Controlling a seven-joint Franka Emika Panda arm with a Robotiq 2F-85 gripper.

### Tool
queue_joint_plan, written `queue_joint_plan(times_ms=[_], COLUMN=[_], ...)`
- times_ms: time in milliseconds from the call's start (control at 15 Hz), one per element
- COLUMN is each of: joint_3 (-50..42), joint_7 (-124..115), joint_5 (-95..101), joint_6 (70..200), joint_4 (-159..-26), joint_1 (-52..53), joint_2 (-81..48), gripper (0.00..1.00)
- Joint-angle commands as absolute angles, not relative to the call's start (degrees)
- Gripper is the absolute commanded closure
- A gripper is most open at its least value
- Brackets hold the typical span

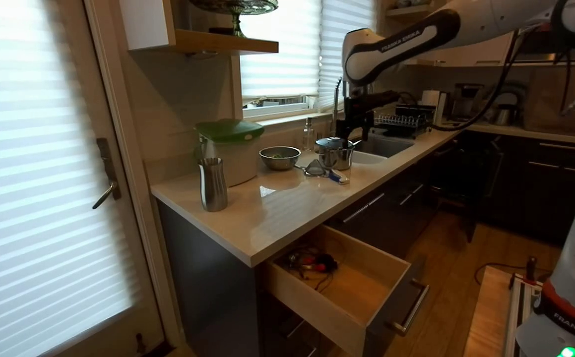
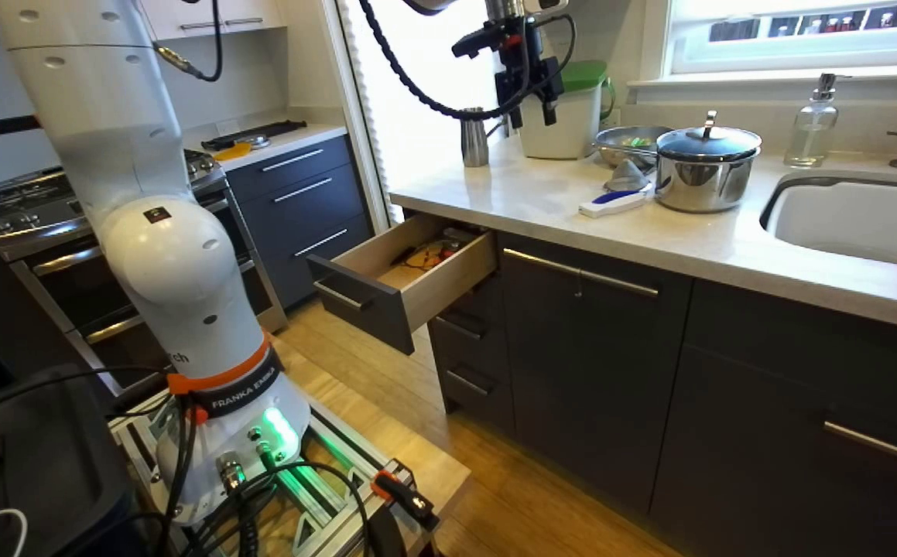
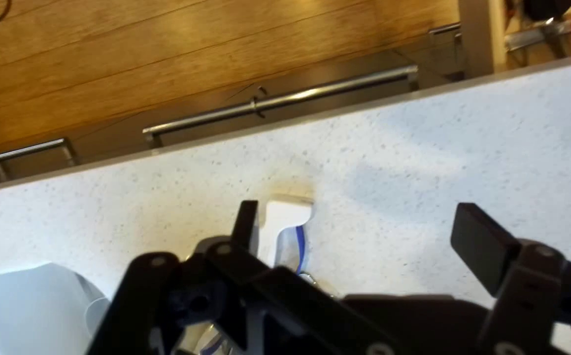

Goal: Put the blue object in the open drawer

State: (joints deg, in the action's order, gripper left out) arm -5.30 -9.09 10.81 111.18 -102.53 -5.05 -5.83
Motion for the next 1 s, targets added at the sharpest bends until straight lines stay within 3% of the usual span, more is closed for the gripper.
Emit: queue_joint_plan(times_ms=[0,133,200,333,933], joint_3=[-5.7,-4.8,-5.7,-5.6,-4.5], joint_7=[-6.1,0.8,-3.9,-0.7,4.3], joint_5=[6.8,-2.3,2.9,-0.3,-10.2], joint_6=[108.3,108.8,110.7,110.8,130.2], joint_4=[-88.9,-85.7,-91.2,-88.0,-94.6], joint_1=[-6.2,-9.3,-6.6,-8.3,-12.6], joint_2=[-20.0,-24.2,-19.3,-23.4,-24.6], gripper=[0.00,0.00,0.00,0.00,0.00])
